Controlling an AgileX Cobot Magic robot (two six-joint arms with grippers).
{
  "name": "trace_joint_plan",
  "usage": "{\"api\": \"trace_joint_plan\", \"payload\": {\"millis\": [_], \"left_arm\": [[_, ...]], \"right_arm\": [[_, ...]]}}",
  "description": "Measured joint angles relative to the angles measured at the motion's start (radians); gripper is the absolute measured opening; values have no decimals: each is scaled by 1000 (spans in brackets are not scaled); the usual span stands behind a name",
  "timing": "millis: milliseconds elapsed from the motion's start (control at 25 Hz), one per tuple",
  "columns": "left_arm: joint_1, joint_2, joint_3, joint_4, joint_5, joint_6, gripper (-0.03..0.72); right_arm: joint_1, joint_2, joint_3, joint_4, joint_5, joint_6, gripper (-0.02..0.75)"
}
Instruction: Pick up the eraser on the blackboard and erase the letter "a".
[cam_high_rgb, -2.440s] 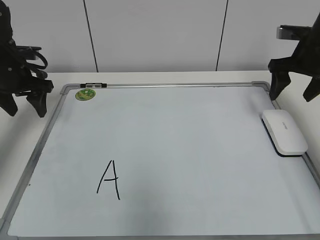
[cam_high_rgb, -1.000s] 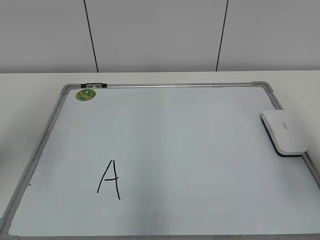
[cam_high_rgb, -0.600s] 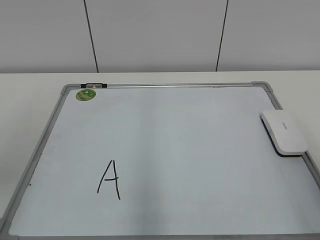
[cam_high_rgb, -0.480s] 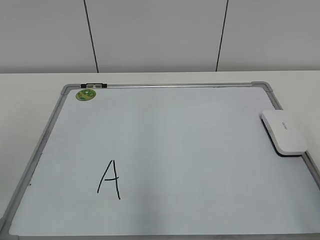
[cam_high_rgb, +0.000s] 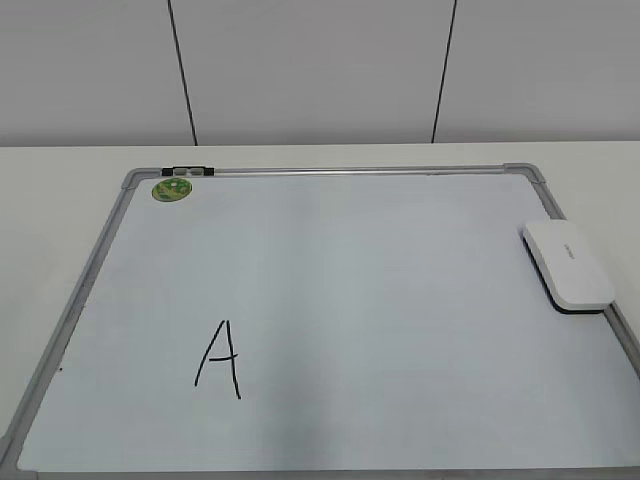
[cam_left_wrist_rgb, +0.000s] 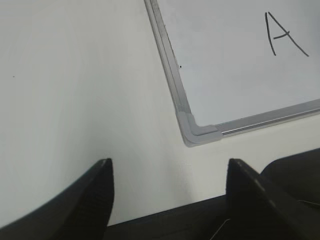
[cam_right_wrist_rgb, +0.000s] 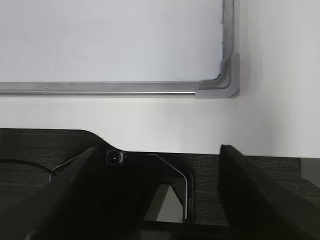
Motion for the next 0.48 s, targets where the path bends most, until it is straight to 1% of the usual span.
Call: {"api": "trace_joint_plan", "payload": {"millis": [240,320,480], "left_arm": [[0,-60,39,0,-45,0,514],[0,-60,39,0,-49,0,514],[0,-62,40,1,-51,0,514]], "right_arm": [[0,2,2,-96,0,-5,536],[0,15,2,-106,-5,-5,536],[0,33,45,-110,-62,-5,536]]}}
